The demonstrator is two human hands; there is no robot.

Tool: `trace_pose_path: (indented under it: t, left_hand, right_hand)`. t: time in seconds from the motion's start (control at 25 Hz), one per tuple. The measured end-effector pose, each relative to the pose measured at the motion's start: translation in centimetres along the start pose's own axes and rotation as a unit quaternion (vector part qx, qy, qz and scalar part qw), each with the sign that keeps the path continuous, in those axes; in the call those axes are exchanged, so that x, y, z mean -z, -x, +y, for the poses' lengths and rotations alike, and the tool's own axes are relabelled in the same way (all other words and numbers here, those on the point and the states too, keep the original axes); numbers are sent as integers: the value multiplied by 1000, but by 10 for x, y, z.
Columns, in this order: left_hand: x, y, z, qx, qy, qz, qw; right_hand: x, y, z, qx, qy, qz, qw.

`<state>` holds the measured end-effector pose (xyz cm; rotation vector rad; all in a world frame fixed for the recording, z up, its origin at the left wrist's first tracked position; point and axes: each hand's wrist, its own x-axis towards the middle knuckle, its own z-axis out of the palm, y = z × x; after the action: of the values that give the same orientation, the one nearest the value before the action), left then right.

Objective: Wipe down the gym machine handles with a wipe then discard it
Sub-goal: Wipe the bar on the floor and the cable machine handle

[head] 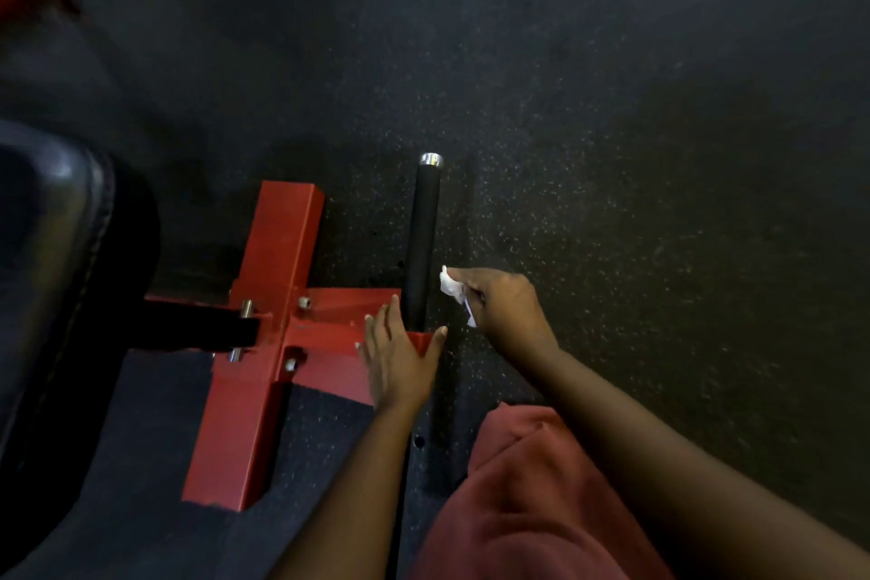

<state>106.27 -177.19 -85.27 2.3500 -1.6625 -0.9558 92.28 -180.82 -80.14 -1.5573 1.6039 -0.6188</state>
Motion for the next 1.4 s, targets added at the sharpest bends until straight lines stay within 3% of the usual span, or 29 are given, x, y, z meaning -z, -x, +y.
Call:
trace_pose_path:
  t: [0.16, 0.28, 0.36, 0.52, 0.6, 0.68, 0.76, 0.88, 1.16, 1.28, 1.4]
  left_hand:
    - [-21, -4, -11, -23, 27, 32, 999]
    - [-22, -4, -14, -27, 25, 33, 999]
    - [-23, -5, -15, -25, 24, 30, 999]
    - [-25, -6, -16, -28, 25, 44, 998]
    - [-26, -7, -17, -24, 31, 44, 998]
    - [-27, -8, -19, -20, 34, 39, 998]
    - [-27, -9, -20, -16, 26, 32, 999]
    - [-26, -8, -20, -14, 12, 20, 1000]
    - [-26, -10, -21, -12, 31, 19, 999]
    - [-25, -8, -21, -16, 37, 14, 999]
    - [-24, -8, -19, -16, 50, 20, 998]
  right_hand:
    - [-17, -52, 16, 149, 136, -121, 972]
    - [-30, -64, 17, 272, 269, -202, 902]
    - [-32, -65, 20, 332, 320, -224, 859]
    - [-21, -90, 32, 414, 335, -229, 815]
    - [-10, -113, 30, 393, 348, -192, 829]
    - [-6, -127, 27, 301, 341, -151, 878]
    - [-13, -113, 25, 267, 315, -165, 896]
    - [-30, -68, 22, 326, 290, -236, 868]
    - [-17, -134, 36, 427, 377, -161, 806]
    - [0, -166, 33, 384, 416, -113, 817]
    - [1, -161, 27, 302, 375, -78, 873]
